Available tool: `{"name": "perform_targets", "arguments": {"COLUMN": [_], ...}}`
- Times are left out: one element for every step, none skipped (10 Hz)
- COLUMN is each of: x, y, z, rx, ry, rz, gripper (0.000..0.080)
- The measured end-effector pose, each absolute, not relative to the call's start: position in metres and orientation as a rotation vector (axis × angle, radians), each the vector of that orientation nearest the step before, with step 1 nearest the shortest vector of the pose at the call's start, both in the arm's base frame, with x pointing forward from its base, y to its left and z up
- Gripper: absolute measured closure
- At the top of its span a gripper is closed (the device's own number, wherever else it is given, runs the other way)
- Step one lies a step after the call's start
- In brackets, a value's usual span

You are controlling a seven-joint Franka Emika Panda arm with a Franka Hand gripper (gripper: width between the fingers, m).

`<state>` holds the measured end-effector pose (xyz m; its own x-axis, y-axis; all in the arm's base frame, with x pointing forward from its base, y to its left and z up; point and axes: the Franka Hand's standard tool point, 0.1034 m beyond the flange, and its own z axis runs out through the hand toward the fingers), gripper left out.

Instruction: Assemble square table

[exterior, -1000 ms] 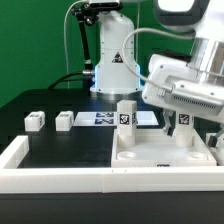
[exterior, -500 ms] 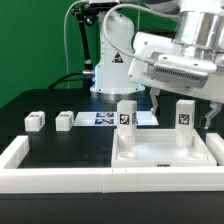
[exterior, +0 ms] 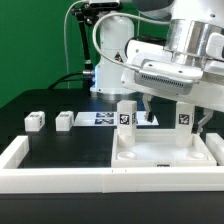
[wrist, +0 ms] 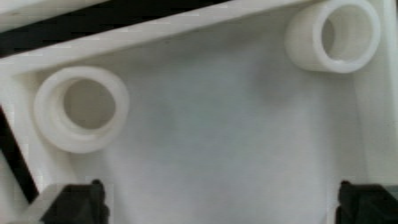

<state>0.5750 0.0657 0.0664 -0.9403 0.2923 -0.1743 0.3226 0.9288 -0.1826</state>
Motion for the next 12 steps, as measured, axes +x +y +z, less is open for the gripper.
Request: {"name": "perform_targets", "arguments": {"x": [0.577, 0.575, 0.574, 0.581, 0.581, 0.579, 0.582, 0.581, 0.581, 0.581, 0.581, 0.581], "y": [0.059, 0.047, 0.037, 0.027, 0.018, 0.012, 0.012, 0.014, 0.015, 0.015, 0.016, 0.017], "z": [0.068, 0.069, 0.071, 0.08, 0.082, 0.081, 0.083, 0.082, 0.082, 0.082, 0.082, 0.082], "rx": [0.675, 0.934, 1.051, 1.227, 1.397, 1.445, 1.509, 1.613, 1.677, 1.748, 1.836, 1.903], "ry": [2.891, 2.792, 2.735, 2.64, 2.53, 2.506, 2.475, 2.41, 2.366, 2.317, 2.252, 2.2], "rz": [-0.266, -0.206, -0.194, -0.161, -0.118, -0.126, -0.122, -0.099, -0.089, -0.077, -0.061, -0.049], "gripper": [0.0151, 0.0151, 0.0151, 0.0151, 0.0151, 0.0151, 0.0151, 0.0151, 0.0151, 0.0151, 0.0151, 0.0151]}}
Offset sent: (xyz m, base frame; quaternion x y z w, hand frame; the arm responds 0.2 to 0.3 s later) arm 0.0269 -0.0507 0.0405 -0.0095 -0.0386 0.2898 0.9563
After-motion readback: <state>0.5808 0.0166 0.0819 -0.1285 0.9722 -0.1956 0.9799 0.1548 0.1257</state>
